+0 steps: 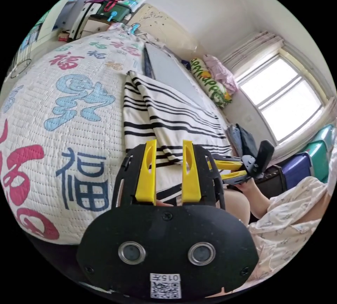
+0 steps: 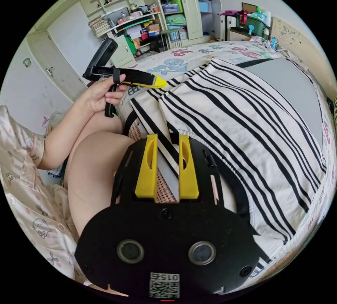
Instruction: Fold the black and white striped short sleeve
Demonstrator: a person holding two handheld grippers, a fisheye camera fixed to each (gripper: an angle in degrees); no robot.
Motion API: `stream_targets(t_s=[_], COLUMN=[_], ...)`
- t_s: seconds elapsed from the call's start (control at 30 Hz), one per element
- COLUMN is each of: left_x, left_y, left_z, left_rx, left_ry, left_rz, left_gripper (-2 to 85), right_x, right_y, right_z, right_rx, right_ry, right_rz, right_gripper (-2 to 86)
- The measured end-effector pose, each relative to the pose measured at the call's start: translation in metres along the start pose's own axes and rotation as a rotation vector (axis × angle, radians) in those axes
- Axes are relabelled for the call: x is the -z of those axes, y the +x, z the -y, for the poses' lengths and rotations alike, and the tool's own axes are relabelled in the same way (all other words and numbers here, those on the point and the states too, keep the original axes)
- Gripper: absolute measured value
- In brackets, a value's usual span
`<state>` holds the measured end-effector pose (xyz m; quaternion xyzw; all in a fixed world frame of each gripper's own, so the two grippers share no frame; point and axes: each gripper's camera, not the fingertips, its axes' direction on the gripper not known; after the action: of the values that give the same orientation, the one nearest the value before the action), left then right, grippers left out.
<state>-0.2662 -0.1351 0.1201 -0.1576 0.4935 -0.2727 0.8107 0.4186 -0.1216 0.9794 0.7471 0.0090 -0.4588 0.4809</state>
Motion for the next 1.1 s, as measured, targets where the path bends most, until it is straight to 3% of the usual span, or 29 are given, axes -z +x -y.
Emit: stream_targets(t_s=[0.17, 0.33, 0.57, 0.7, 0.9, 1.1], left_x=[-0.002, 0.022, 0.057, 0.095, 0.078, 0.036], left_y=[0.021, 0.057, 0.086, 0.131, 0.217, 0.25], left_z=[0.028, 0.047, 0.072, 0.077, 0.094, 0.137], left_rx=[-0.047, -0.151, -0.203, -0.387, -0.698, -0.768], left_ry=[-0.125, -0.154, -0.149, -0.097, -0.157, -0.337], left_rz=[0.037, 0.038, 0.099, 0.049, 0.046, 0.008], left_gripper=[10.7, 2.8, 5.5, 9.4, 11.0, 9.9], right_x=[-0.01, -0.006, 0.036, 0.098, 0.132, 0.119], right_y=[-0.027, -0.059, -0.08, -0.068, -0.075, -0.114], right_z=[0.013, 0.019, 0.02, -0.01, -0.031, 0.004], right_rx=[-0.036, -0.049, -0.09, -0.14, -0.112, -0.017], right_ry=[-0.021, 0.005, 0.134, 0.221, 0.053, -0.047], right_rz=[-0.103, -0.109, 0.006, -0.061, -0.233, -0.298], right_gripper=[1.9, -0.3, 7.2, 8.5, 10.8, 9.6])
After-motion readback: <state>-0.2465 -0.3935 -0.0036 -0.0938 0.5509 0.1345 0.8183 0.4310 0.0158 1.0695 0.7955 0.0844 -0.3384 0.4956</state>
